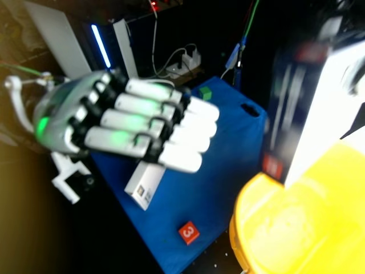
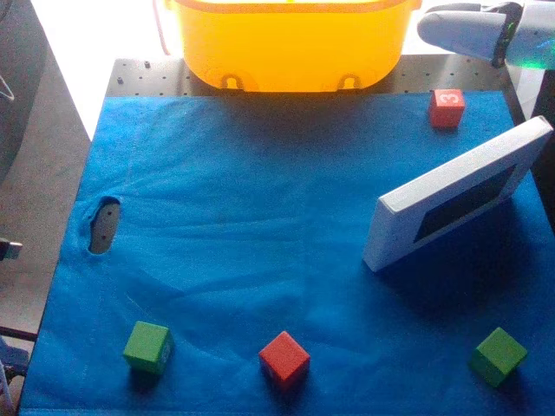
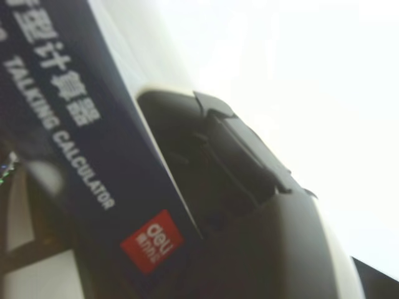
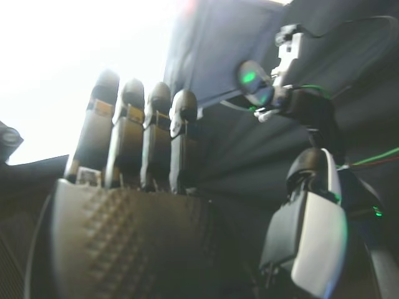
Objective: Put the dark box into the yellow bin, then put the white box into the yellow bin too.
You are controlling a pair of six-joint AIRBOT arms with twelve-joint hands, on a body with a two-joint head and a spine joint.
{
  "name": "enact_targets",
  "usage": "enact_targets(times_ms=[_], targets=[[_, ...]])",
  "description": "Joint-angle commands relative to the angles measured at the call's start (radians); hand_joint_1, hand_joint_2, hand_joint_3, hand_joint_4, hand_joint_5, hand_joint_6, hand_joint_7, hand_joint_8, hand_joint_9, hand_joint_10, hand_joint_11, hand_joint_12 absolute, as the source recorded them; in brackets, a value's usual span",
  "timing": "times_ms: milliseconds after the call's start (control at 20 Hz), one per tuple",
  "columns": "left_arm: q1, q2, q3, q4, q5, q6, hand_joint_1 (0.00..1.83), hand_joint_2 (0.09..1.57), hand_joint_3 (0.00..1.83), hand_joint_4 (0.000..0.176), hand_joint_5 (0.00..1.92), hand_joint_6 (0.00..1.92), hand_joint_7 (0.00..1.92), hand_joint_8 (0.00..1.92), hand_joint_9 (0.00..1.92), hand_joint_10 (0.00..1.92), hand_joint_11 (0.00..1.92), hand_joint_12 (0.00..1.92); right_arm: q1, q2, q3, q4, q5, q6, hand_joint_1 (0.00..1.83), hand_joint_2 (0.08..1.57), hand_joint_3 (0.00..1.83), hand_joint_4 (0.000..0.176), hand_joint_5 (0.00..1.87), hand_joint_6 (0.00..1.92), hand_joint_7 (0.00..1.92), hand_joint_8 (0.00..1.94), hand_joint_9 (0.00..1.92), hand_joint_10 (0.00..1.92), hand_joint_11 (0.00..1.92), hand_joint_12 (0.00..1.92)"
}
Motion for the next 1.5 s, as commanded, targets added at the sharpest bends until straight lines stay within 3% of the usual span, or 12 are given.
enact_targets(times_ms=[0,50,150,300,550,700,950,1150,1250,1300,1350,1450], targets=[[-0.015,0.001,0.006,-0.045,-0.076,-0.007,1.39,1.05,0.0,0.0,1.16,0.77,1.1,0.7,1.01,0.94,0.85,0.82,0.016,-0.001,0.006,0.0,0.119,0.008,0.42,0.8,0.0,0.0,0.53,0.0,0.49,0.01,0.41,0.01,0.27,0.2],[-0.015,0.001,0.01,-0.039,-0.066,-0.007,1.23,1.07,0.0,0.0,1.07,0.84,0.95,0.28,0.93,0.39,0.77,0.67,0.016,-0.001,0.006,-0.001,0.119,0.012,0.42,0.8,0.0,0.0,0.53,0.0,0.49,0.01,0.41,0.01,0.26,0.2],[-0.015,-0.002,0.015,-0.034,-0.051,0.0,1.3,0.86,0.0,0.0,0.67,0.08,0.6,0.01,0.56,0.02,0.44,0.32,0.016,-0.004,0.006,-0.003,0.119,0.016,0.41,0.79,0.0,0.0,0.53,0.0,0.48,0.0,0.39,0.0,0.26,0.2],[-0.01,-0.007,0.023,-0.035,-0.048,0.0,1.23,0.79,0.0,0.018,0.42,0.0,0.34,0.0,0.26,0.0,0.21,0.14,0.016,-0.006,0.006,-0.007,0.119,0.021,0.42,0.8,0.0,0.0,0.52,0.0,0.49,0.0,0.4,0.01,0.27,0.2],[0.004,-0.011,0.022,-0.036,-0.049,0.0,1.2,0.8,0.0,0.078,0.31,0.0,0.29,0.0,0.23,0.0,0.18,0.1,0.016,-0.007,0.006,-0.011,0.119,0.028,0.45,0.81,0.0,0.0,0.52,0.0,0.49,0.0,0.41,0.01,0.27,0.2],[0.005,-0.011,0.02,-0.038,-0.051,-0.001,1.23,0.81,0.01,0.088,0.32,0.01,0.29,0.0,0.22,0.0,0.16,0.08,0.016,-0.007,0.005,-0.015,0.119,0.036,0.45,0.83,0.01,0.0,0.5,0.0,0.48,0.0,0.4,0.0,0.26,0.2],[0.013,0.009,-0.003,-0.038,-0.051,-0.001,1.27,0.81,0.0,0.048,0.36,0.01,0.32,0.01,0.27,0.01,0.22,0.1,0.015,0.006,-0.027,-0.018,0.119,0.045,0.45,0.77,0.0,0.0,0.41,0.0,0.41,0.0,0.35,0.0,0.21,0.19],[0.043,0.054,-0.037,-0.043,-0.04,-0.001,1.26,0.83,0.01,0.051,0.36,0.01,0.32,0.0,0.28,0.01,0.25,0.1,-0.002,0.063,-0.077,-0.018,0.119,0.045,0.38,0.73,0.0,0.0,0.31,0.0,0.34,0.0,0.29,0.0,0.18,0.19],[0.065,0.072,-0.048,-0.043,-0.034,-0.001,1.26,0.85,0.0,0.044,0.38,0.0,0.33,0.0,0.29,0.0,0.27,0.07,-0.034,0.086,-0.105,-0.018,0.119,0.045,0.38,0.69,0.0,0.035,0.25,0.0,0.3,0.0,0.25,0.0,0.16,0.19],[0.07,0.081,-0.054,-0.043,-0.03,-0.001,1.27,0.85,0.01,0.065,0.38,0.0,0.32,0.0,0.27,0.0,0.26,0.06,-0.045,0.089,-0.112,-0.017,0.119,0.045,0.39,0.67,0.0,0.032,0.23,0.0,0.29,0.0,0.25,0.0,0.12,0.29],[0.074,0.09,-0.061,-0.043,-0.027,-0.001,1.29,0.86,0.01,0.058,0.39,0.0,0.32,0.0,0.25,0.0,0.23,0.04,-0.055,0.092,-0.117,-0.017,0.119,0.045,0.39,0.68,0.0,0.011,0.2,0.0,0.27,0.01,0.24,0.01,0.05,0.51],[0.084,0.107,-0.072,-0.043,-0.019,-0.001,1.32,0.86,0.0,0.045,0.4,0.01,0.32,0.0,0.24,0.0,0.21,0.03,-0.082,0.1,-0.133,-0.017,0.119,0.045,0.38,0.7,0.0,0.037,0.18,0.0,0.26,0.0,0.24,0.01,0.0,0.62]])
